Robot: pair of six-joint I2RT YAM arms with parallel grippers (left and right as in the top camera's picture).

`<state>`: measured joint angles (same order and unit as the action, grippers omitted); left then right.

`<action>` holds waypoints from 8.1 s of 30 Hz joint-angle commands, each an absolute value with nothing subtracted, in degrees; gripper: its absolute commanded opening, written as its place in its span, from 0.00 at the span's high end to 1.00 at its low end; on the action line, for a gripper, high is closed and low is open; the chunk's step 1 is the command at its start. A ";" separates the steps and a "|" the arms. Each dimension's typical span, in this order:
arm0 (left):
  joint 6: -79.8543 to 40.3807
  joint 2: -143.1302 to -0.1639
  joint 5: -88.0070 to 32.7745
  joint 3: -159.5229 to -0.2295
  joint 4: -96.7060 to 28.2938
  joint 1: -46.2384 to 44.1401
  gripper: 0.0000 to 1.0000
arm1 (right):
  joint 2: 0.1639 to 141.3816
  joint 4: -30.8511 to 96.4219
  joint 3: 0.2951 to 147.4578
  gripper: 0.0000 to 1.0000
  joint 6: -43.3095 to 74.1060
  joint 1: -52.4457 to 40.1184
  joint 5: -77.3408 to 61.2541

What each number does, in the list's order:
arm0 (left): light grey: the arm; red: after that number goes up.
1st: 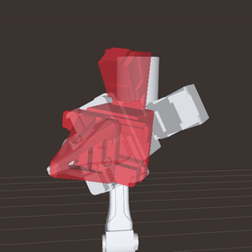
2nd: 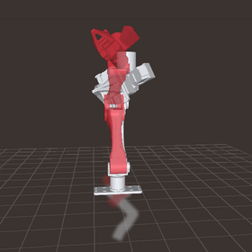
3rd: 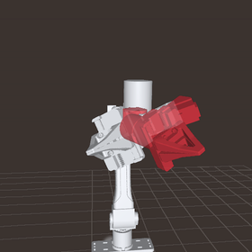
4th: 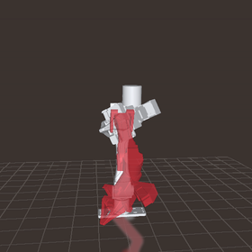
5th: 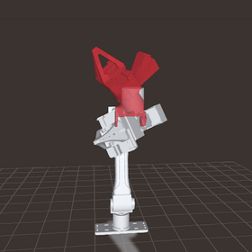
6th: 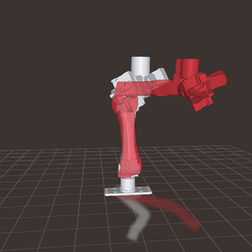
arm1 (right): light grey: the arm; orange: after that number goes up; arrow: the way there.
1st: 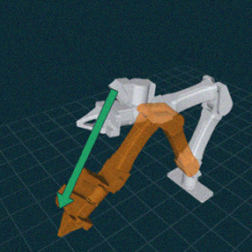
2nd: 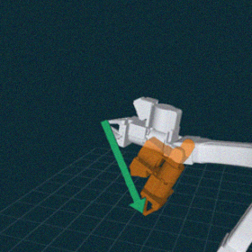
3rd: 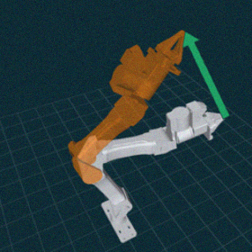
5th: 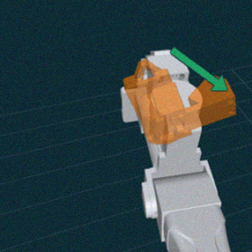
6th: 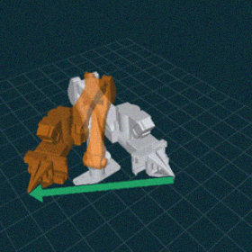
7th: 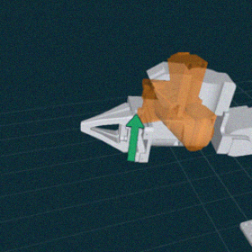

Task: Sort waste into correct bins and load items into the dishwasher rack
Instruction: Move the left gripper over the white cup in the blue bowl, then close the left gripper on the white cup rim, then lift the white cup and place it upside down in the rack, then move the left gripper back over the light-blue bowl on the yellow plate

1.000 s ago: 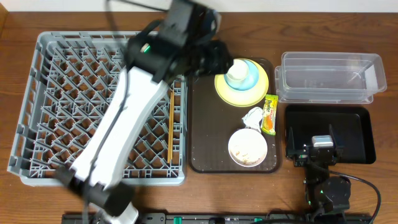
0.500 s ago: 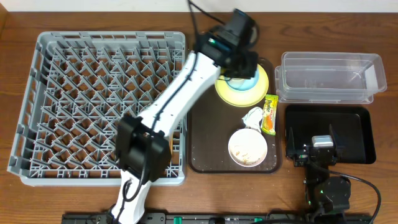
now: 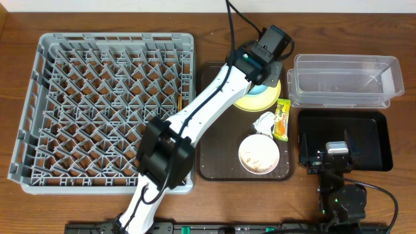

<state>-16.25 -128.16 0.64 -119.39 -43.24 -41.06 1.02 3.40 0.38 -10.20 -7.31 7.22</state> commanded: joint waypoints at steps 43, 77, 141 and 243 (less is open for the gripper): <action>-17.69 -133.51 4.16 -119.02 -42.74 -40.64 0.85 | 0.86 3.62 0.32 0.01 -10.79 -7.05 7.03; -17.85 -128.90 1.21 -118.54 -41.63 -38.65 0.94 | 0.89 3.62 0.32 0.01 -10.79 -7.05 7.03; -8.27 -136.94 -59.79 -116.46 -54.89 5.89 0.83 | 0.86 3.62 0.32 0.01 -10.79 -7.05 7.03; -7.09 -133.75 -8.86 -106.06 -25.54 -40.29 0.52 | 1.17 3.62 0.32 0.01 -10.79 -7.05 7.03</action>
<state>-7.44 -131.76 -10.04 -106.67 -25.50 -40.10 1.08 3.40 0.38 -10.20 -7.31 7.22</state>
